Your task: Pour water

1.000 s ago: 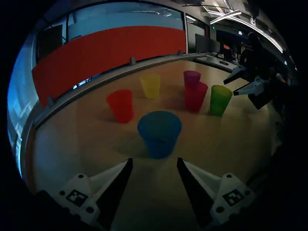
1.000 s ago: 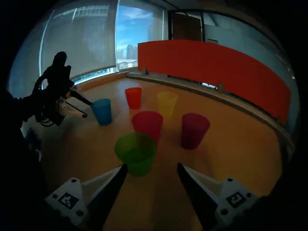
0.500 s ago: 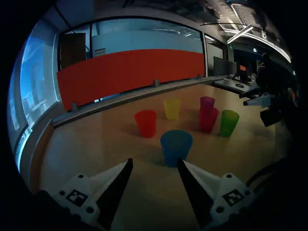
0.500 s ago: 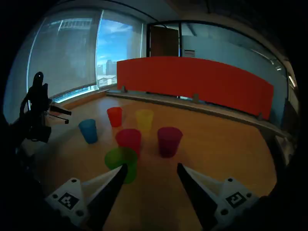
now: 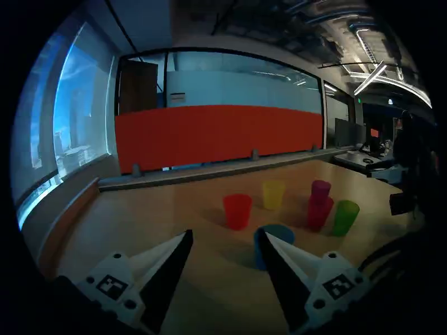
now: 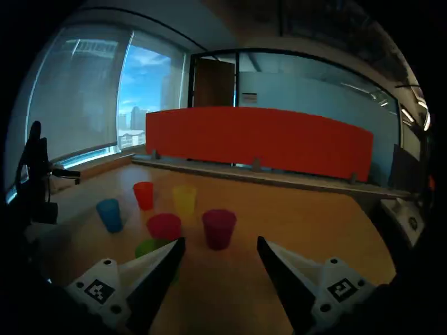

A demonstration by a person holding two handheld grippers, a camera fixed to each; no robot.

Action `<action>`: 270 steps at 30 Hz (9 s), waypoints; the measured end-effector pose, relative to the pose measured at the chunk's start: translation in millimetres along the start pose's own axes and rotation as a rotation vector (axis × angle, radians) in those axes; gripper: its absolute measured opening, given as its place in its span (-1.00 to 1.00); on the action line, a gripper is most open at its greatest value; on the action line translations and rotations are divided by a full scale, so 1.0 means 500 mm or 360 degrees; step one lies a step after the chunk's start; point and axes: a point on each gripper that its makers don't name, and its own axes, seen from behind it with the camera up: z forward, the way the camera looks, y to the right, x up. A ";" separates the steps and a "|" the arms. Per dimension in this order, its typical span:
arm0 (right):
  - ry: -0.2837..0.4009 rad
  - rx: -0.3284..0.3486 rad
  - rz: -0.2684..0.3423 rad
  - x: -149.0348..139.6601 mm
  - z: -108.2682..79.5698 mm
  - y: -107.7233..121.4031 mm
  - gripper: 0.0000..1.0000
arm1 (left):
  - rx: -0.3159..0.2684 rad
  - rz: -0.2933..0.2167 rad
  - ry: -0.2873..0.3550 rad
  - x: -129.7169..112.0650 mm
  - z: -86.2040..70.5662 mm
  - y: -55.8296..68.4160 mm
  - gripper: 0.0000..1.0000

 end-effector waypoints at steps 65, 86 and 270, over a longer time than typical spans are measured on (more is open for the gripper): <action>0.0441 -0.0626 0.0168 0.131 -0.002 0.175 0.98 | 0.0484 -0.0042 0.0476 0.078 0.018 -0.044 0.69; 0.0376 -0.0639 0.0151 0.123 0.011 0.161 0.99 | 0.0529 -0.0104 0.0426 -0.001 0.040 -0.057 0.69; 0.0429 -0.0502 0.0122 -0.029 0.085 0.143 0.99 | 0.0498 -0.0106 0.0350 -0.035 0.067 -0.051 0.69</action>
